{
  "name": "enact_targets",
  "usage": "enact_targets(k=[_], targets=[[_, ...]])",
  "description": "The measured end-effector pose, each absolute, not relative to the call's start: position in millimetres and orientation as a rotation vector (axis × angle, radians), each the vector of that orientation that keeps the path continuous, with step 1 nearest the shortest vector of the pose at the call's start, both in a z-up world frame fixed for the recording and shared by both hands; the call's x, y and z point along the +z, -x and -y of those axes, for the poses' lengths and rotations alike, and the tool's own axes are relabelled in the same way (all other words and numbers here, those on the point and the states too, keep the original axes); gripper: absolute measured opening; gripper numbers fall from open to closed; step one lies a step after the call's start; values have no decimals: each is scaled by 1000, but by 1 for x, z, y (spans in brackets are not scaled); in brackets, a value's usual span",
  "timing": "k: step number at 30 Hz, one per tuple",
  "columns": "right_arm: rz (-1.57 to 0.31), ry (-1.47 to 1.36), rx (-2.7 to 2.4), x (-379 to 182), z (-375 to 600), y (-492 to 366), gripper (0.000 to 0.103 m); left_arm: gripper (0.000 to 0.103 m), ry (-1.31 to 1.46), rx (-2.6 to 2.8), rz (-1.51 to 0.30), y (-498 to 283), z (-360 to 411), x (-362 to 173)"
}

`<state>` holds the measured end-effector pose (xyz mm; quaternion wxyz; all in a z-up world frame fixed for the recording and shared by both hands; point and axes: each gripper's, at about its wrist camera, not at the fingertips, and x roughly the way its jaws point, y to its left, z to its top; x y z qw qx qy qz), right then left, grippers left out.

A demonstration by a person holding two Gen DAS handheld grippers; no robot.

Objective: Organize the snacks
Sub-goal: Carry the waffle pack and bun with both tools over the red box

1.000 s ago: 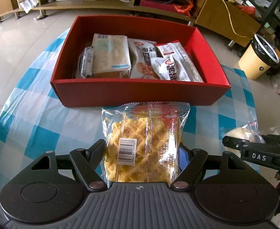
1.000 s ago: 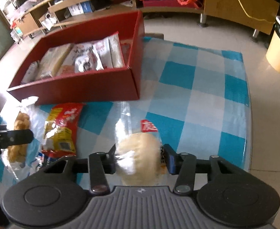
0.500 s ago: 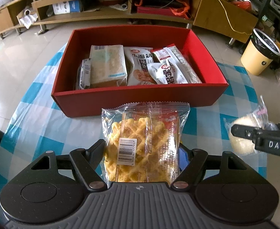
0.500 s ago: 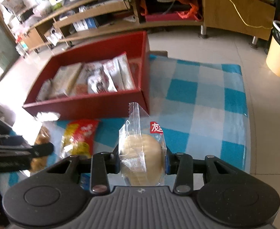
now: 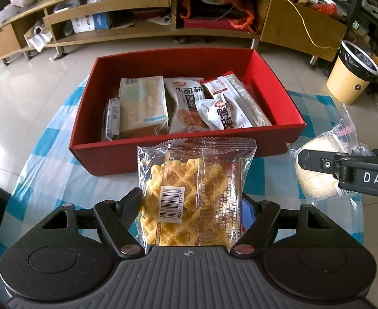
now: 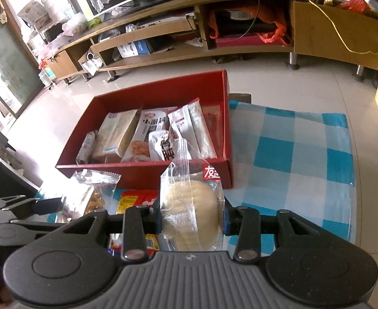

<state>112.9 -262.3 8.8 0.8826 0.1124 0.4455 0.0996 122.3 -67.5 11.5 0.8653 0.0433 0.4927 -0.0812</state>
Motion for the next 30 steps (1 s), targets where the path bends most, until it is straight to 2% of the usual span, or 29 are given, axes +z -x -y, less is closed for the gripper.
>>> enact_targets(k=[30], targets=[[-805,-269,241,47,246,-156,41,80,-38,-122,-930,-170,69,45]])
